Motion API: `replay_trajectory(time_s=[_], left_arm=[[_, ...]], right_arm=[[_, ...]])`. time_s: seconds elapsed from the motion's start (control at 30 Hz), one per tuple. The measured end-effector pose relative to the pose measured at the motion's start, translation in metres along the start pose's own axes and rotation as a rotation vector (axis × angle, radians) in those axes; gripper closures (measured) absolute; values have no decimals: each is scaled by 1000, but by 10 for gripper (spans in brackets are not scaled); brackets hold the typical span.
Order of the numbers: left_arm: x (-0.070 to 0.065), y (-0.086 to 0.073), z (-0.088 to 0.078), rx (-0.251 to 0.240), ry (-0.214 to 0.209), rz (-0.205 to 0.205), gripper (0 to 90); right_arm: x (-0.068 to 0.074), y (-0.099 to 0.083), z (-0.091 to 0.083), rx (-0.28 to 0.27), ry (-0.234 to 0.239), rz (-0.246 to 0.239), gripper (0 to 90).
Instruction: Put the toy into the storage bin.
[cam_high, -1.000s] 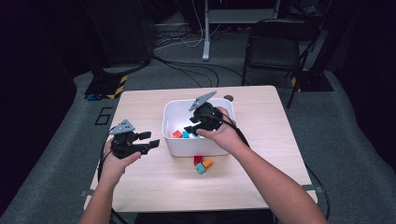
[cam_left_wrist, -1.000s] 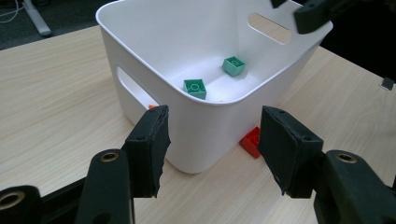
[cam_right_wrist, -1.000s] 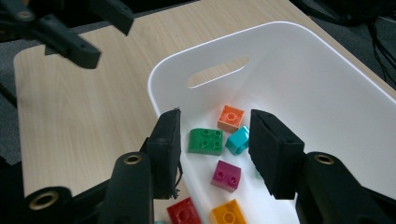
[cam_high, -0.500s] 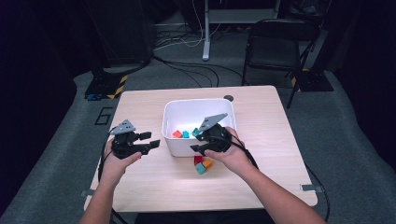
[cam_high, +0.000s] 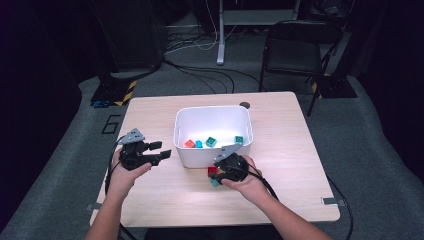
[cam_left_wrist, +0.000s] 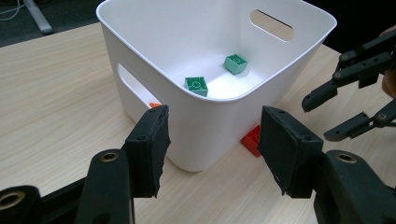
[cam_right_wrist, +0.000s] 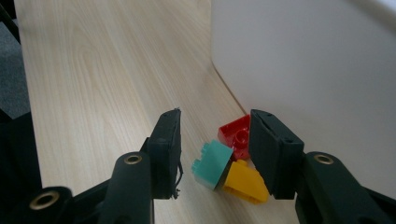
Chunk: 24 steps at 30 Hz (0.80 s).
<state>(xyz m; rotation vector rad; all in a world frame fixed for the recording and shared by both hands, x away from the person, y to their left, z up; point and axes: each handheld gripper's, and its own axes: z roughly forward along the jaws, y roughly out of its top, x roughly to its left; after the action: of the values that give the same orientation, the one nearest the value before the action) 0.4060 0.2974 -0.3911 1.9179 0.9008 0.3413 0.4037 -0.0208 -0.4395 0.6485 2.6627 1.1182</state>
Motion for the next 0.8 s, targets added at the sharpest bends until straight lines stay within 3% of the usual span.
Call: replay_trajectory(time_s=[0.23, 0.43, 0.8], left_arm=[[0, 0, 1, 13, -3, 1, 429], [0, 0, 1, 15, -5, 0, 429], [0, -1, 2, 15, -3, 0, 429]], right_arm=[[3, -16, 20, 35, -17, -5, 539], [3, -21, 29, 43, -17, 12, 536], [8, -25, 42, 64, -9, 2, 529]])
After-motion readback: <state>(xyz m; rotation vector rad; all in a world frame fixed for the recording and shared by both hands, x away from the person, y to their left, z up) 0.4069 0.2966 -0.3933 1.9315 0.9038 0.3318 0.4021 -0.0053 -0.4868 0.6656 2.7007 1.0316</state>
